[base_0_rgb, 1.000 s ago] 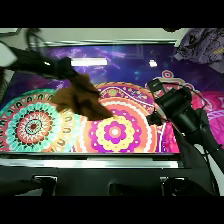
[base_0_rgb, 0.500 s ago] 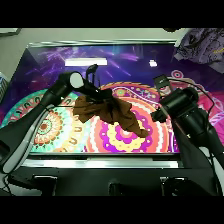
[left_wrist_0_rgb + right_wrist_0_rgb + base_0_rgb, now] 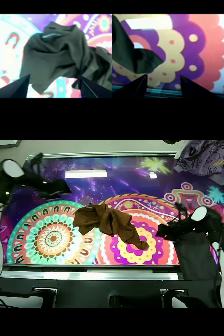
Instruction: Fold the clothes and pants, and hang the long-sleeved shirts on hangers.
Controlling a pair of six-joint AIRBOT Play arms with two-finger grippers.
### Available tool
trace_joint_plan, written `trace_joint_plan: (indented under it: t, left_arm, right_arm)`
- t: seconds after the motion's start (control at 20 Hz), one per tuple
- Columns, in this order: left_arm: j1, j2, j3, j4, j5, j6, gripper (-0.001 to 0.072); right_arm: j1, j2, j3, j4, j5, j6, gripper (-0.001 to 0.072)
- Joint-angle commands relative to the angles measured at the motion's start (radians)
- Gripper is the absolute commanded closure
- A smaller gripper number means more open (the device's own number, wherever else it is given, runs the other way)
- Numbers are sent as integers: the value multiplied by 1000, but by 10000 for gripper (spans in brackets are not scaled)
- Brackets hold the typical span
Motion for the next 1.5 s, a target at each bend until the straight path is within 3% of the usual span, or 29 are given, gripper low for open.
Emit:
trace_joint_plan:
  t: [0.0,0.1,0.35,0.4,0.5,0.55,0.7,0.9,1.05,1.35,1.4,1.45]
  left_arm:
    - [98,9,5,-2,-24,20,35]
    - [111,9,5,-2,-24,19,36]
    - [114,9,5,-2,-24,19,36]
    - [114,9,5,-2,-27,19,36]
    - [115,8,5,5,-63,16,35]
    - [123,3,2,18,-76,9,36]
    - [196,4,-109,-9,-43,63,36]
    - [273,4,-414,-273,108,253,37]
    - [263,-1,-571,-370,246,340,37]
    - [183,-105,-616,-513,287,451,39]
    - [166,-119,-616,-516,302,450,57]
    - [151,-132,-616,-516,321,446,157]
  right_arm:
    - [-16,-86,-124,249,-75,-146,219]
    - [48,-117,-142,249,-150,-145,159]
    - [175,-206,-143,250,-215,-113,166]
    - [191,-217,-143,249,-215,-111,246]
    - [193,-216,-138,245,-215,-112,639]
    - [186,-206,-134,244,-216,-111,676]
    - [156,-135,-125,230,-229,-78,677]
    - [151,-53,-125,208,-217,-39,676]
    - [151,-41,-125,209,-177,-14,676]
    - [151,-41,-125,209,-163,2,676]
    - [151,-41,-125,209,-163,5,676]
    - [151,-41,-125,213,-162,5,676]
